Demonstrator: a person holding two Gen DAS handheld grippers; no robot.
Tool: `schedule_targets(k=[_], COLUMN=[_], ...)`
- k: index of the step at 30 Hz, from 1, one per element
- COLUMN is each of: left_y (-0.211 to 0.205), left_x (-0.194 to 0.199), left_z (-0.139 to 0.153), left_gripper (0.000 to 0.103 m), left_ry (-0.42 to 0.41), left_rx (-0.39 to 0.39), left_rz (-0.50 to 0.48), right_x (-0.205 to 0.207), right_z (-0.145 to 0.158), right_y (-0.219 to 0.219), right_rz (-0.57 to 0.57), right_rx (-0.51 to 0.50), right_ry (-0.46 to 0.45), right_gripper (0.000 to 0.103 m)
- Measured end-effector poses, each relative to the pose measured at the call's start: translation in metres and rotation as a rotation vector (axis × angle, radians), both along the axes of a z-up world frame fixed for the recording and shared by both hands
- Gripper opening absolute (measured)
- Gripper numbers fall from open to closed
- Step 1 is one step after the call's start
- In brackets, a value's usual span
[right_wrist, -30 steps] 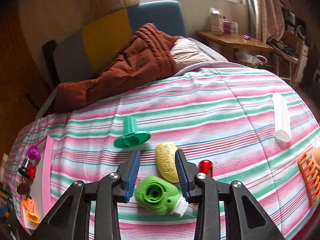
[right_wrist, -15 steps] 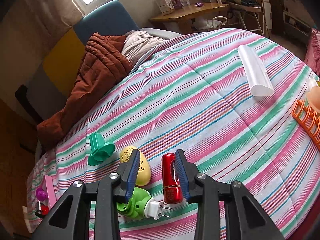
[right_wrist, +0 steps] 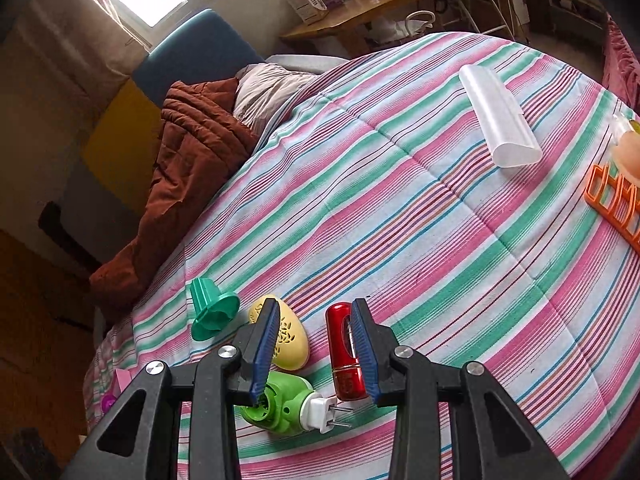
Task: Organize rigid objects
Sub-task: 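Grasp the green stand with the left tool while the right tool approaches the red canister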
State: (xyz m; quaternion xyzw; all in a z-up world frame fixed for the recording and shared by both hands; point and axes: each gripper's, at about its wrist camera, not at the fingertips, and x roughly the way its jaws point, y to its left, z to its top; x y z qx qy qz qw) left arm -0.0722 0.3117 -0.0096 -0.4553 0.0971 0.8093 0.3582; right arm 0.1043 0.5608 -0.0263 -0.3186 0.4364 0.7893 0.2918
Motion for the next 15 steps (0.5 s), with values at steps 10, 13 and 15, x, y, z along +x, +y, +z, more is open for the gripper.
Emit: schedule_targets(k=[10, 13, 15], left_y=[0.099, 0.117, 0.129], left_x=[-0.057, -0.073, -0.082], left_z=[-0.028, -0.037, -0.043], left_gripper=[0.084, 0.082, 0.082], left_ry=[-0.113, -0.154, -0.164], left_rx=[-0.026, -0.021, -0.025], left_rz=[-0.040, -0.023, -0.010], right_x=[-0.002, 0.000, 0.001], right_z=[-0.003, -0.005, -0.007], right_y=[0.004, 0.007, 0.008], right_rz=[0.017, 0.007, 0.004], right_rx=[-0.056, -0.074, -0.083], right_ry=[0.022, 0.032, 0.033], right_gripper=[0.037, 0.037, 0.037])
